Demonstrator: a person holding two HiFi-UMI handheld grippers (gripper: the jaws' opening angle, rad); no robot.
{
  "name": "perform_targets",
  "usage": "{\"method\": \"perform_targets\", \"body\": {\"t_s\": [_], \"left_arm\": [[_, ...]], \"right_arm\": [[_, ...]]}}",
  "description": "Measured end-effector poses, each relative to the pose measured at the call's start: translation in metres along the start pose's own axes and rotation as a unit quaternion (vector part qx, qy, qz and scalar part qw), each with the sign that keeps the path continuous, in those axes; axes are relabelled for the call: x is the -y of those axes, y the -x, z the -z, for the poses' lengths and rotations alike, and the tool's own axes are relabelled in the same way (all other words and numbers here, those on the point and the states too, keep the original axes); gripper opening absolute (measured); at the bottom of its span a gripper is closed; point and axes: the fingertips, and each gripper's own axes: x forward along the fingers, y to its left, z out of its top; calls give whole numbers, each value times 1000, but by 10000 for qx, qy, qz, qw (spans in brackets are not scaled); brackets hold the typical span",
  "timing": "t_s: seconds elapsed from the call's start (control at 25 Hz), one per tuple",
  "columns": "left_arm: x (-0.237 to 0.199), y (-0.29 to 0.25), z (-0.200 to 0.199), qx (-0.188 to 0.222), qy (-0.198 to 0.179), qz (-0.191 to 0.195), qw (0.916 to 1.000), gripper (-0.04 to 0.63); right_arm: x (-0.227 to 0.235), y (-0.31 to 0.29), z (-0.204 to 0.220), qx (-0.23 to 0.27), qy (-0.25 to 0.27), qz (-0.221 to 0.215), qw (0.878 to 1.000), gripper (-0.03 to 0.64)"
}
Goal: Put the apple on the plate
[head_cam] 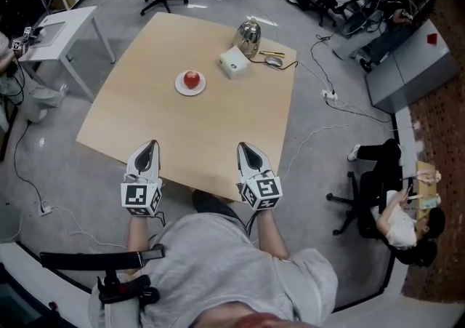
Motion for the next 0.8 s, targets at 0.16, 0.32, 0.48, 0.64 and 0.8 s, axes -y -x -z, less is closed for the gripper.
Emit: {"method": "perform_targets", "body": {"t_s": [0.16,0.32,0.48,0.64,0.8], "left_arm": [[-2,-1,2,-33,5,5,10000,18],[-4,-2,3,-45,9,-1,10000,18],[-2,-1,1,-31,19,-10,10000,18],[-4,-3,-3,-39,17,-22,10000,18],[-4,-6,-5,-43,20,-24,10000,18]], "right_arm": [[-3,-5,2,-43,-33,-55,10000,6],[-4,-6,5,-74,-80,-66,9999,6],[1,-4,1,-68,-75,-77,9999,6],[2,-7,-6,-61,0,-51,10000,6],[4,-11,-10,-50,27,-34,10000,5]]}}
